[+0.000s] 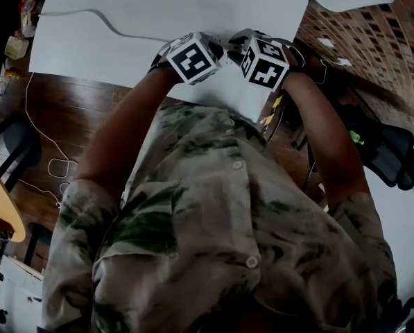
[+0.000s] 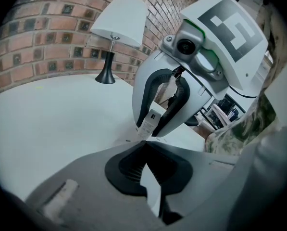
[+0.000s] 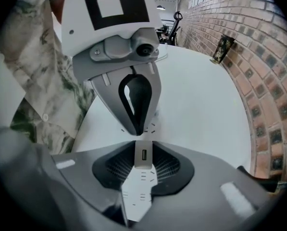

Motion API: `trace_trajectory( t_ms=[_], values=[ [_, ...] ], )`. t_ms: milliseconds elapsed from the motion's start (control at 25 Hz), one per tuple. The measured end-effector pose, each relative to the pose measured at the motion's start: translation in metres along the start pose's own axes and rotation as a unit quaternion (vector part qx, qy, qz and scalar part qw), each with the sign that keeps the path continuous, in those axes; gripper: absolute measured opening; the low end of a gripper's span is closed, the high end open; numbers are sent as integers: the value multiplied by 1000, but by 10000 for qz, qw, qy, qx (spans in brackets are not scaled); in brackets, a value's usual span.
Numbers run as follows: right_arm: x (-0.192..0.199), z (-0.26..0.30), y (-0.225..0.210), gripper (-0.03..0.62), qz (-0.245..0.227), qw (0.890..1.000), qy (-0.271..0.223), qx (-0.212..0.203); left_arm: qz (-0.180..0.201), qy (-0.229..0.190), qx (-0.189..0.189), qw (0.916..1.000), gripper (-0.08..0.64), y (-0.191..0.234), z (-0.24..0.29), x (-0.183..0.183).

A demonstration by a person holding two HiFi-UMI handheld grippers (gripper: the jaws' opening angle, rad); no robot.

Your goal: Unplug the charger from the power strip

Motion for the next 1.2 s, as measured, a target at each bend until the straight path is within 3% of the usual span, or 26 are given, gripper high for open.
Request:
trace_trajectory(
  t_ms=[200, 400, 720, 960, 1200],
  values=[
    [-8, -5, 4, 104, -63, 9999, 150, 43, 7, -56, -26, 10000, -6, 0, -4, 5],
    [-28, -66, -11, 104, 220, 9987, -302, 359, 60, -43, 4, 10000, -5, 4, -6, 4],
    [-12, -110, 25, 104, 1355, 9810, -1071, 889, -145, -129, 74, 9998, 0, 3, -8, 16],
    [20, -149, 60, 106, 1835, 9573, -1682, 1468, -115, -1087, -394, 9932, 3, -6, -60, -18],
    [59, -185, 135, 106, 2014, 9265, -2602, 1824, -474, -2405, -668, 9672, 2, -95, -127, -21]
  ],
)
Point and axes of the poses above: the fingertips, and each gripper's own axes: z forward along the fingers, y to its left, x out of its underside, the point moved 4 cm from there along -z, backward along the fingers, and after that the axes turned 5 degrees about y, right-handed, at the moved point
